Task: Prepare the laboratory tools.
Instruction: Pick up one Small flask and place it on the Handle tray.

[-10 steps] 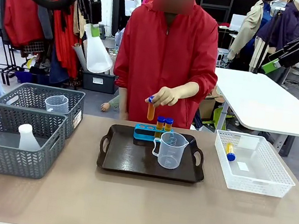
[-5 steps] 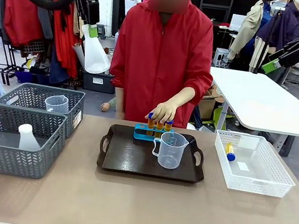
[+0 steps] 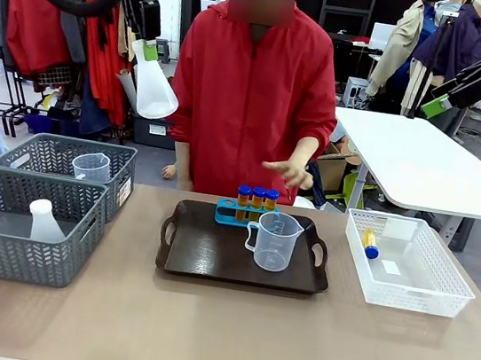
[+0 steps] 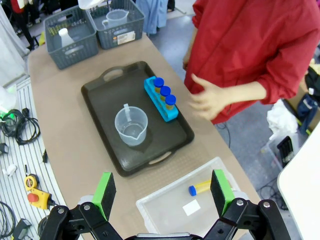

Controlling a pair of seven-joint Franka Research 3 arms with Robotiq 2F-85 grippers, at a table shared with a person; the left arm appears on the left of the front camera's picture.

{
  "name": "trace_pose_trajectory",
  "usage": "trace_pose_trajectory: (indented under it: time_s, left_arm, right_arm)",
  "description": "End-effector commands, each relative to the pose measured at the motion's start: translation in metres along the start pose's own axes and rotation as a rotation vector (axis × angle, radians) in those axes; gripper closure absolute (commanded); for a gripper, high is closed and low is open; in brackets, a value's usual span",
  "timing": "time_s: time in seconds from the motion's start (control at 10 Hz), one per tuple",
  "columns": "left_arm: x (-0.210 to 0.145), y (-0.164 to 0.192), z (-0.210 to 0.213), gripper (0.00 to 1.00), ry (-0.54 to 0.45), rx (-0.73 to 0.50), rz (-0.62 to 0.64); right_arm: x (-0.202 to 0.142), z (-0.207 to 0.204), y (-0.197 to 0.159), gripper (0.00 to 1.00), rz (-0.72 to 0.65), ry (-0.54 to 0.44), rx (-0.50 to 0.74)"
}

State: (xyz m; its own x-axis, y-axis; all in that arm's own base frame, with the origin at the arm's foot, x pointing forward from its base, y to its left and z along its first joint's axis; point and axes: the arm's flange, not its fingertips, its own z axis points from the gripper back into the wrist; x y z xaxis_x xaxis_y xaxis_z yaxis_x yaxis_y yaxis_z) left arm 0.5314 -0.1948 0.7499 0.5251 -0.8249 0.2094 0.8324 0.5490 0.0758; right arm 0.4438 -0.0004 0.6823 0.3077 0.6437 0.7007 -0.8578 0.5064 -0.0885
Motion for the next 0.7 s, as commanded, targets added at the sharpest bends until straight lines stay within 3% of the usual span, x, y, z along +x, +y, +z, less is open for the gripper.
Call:
trace_pose_trajectory:
  time_s: [0.0,0.2,0.6]
  left_arm:
    - [-0.001,0.000,0.002,1.00,-0.003,0.003,0.000]
    - [0.003,0.002,-0.002,1.00,0.020,-0.017,0.008]
    - [0.028,-0.010,-0.016,1.00,0.061,-0.038,-0.092]
  right_arm:
    - [0.001,0.001,0.000,0.00,0.002,-0.009,0.008]
    - [0.001,0.001,0.000,0.00,0.002,-0.009,0.008]
    - [0.001,0.001,0.000,0.00,0.002,-0.009,0.008]
